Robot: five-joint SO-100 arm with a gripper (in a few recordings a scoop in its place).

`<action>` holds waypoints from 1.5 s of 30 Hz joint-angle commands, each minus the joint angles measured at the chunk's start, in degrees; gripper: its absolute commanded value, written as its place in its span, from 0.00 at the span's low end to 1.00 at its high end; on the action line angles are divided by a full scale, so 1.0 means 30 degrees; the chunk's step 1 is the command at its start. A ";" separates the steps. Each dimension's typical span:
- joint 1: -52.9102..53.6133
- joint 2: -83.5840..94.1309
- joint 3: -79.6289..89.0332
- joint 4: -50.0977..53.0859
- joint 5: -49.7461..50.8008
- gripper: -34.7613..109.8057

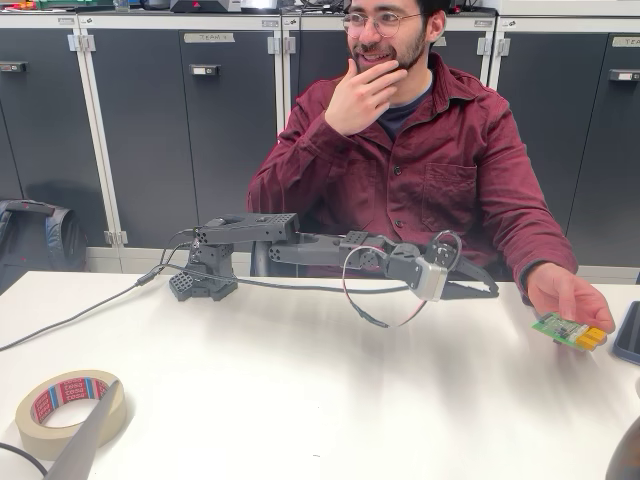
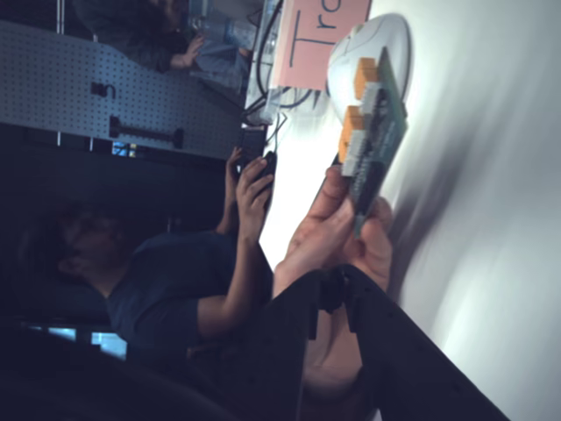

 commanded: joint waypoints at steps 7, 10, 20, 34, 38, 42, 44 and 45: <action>0.0117 0.3779 -0.2549 0.9521 0.1904 0.21; 0.0469 0.5156 -0.2549 1.2217 0.2549 0.21; 0.1143 0.7178 -0.2578 1.6963 0.3955 0.21; 0.1816 1.3418 -0.2578 2.5049 0.4893 0.21; 0.2842 1.5000 0.0996 2.5225 0.5537 0.21; 0.4043 1.5146 0.4307 2.3965 0.5801 0.21; 0.5010 1.6582 0.8818 2.1035 0.6094 0.21; 0.5508 1.7842 1.1982 1.8867 0.6152 0.21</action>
